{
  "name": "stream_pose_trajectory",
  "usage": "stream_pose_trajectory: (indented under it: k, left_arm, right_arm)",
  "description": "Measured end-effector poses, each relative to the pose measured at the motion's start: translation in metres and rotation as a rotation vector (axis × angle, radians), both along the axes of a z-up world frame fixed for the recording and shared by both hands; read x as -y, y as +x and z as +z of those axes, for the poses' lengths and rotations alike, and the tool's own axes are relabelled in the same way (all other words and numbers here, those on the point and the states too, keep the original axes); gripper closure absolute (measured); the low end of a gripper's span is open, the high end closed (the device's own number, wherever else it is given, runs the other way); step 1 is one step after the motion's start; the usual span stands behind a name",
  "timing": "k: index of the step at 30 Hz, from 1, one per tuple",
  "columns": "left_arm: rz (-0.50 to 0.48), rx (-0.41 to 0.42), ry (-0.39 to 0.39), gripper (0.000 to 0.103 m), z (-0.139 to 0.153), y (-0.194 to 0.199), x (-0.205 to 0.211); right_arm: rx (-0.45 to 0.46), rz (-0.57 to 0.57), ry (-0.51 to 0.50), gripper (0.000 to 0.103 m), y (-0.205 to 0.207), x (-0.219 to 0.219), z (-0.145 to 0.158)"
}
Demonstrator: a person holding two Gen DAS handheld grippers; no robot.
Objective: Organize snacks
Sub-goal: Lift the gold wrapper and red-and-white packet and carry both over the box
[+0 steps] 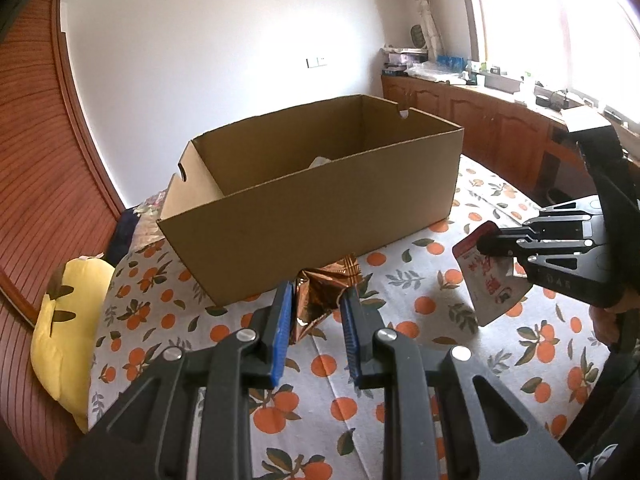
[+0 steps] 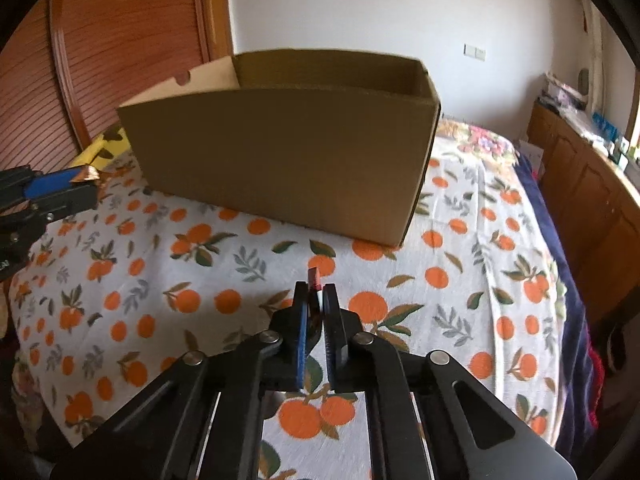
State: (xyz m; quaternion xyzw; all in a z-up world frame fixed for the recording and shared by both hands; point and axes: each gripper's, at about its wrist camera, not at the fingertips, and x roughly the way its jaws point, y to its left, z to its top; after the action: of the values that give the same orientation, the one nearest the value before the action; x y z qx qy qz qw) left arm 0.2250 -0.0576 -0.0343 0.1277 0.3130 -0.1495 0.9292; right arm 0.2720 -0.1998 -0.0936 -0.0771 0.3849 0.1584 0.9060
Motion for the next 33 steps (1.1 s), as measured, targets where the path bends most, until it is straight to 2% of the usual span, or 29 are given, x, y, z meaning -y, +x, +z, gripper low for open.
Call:
stream_pose_trajectory:
  k: [10, 18, 26, 33]
  left_arm:
    - [0.000, 0.006, -0.014, 0.081, 0.003, -0.005, 0.000]
    - [0.007, 0.032, -0.062, 0.081, 0.018, 0.001, -0.006]
    - [0.013, 0.085, -0.114, 0.081, 0.047, 0.029, -0.010]
    - [0.027, 0.109, -0.152, 0.081, 0.067, 0.077, -0.013]
  right_arm:
    - [0.038, 0.010, 0.040, 0.100, -0.010, 0.003, 0.021]
    - [0.109, 0.040, 0.054, 0.100, -0.016, 0.000, 0.057]
    - [0.201, 0.065, 0.051, 0.100, -0.003, -0.008, 0.099]
    - [0.270, 0.067, 0.080, 0.100, 0.042, -0.017, 0.131]
